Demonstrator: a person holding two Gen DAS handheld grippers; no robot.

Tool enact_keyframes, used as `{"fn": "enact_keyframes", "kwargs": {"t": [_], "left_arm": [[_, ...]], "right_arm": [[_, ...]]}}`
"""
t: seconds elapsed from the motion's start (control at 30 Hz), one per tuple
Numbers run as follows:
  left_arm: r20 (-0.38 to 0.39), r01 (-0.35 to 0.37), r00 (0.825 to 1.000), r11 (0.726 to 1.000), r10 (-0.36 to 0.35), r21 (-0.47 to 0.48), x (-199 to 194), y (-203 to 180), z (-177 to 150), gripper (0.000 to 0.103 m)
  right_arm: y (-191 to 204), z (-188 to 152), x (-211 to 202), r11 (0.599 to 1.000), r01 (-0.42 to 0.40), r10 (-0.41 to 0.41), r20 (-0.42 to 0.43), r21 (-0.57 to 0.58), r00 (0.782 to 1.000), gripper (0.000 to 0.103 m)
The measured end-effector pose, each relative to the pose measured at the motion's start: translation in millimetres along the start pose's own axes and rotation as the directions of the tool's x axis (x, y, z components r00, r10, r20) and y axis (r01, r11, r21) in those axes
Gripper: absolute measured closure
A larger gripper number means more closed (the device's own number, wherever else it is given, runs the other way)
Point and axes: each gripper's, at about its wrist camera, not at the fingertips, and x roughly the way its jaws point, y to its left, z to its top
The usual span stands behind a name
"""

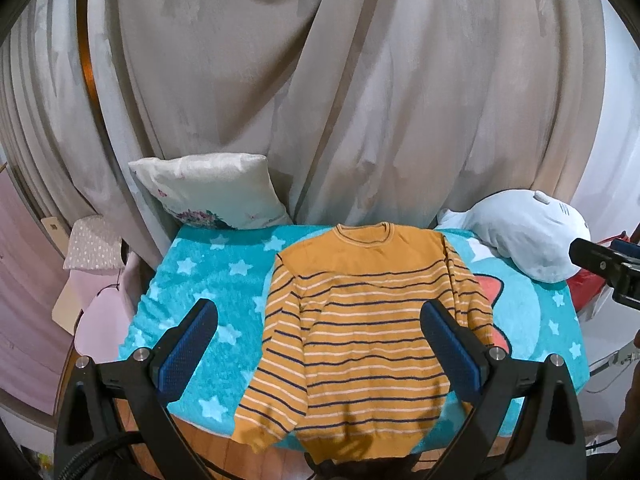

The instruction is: Fold small clothes

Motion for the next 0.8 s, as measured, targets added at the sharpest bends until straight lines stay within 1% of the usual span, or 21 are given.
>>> {"fn": "enact_keyframes", "kwargs": {"t": [0.23, 0.47, 0.8], "left_arm": [[0.015, 0.012, 1.000, 1.000, -0.012, -0.009, 6, 14, 5, 0.002], [0.014, 0.015, 1.000, 1.000, -0.015, -0.005, 11, 20, 6, 0.002], [-0.052, 0.053, 0.997, 0.998, -0.051, 0.029, 39, 37, 11, 0.002]], "right_arm": [[15, 4, 3, 1.000, 0.015, -0.014, 0.008, -0.015, 1.000, 0.001], [25, 6, 8, 1.000, 0.027, -0.027, 0.017, 0.004, 0.999, 0.001], [43, 0, 22, 0.999, 0.034, -0.034, 0.004, 0.033, 0.999, 0.001]]}}
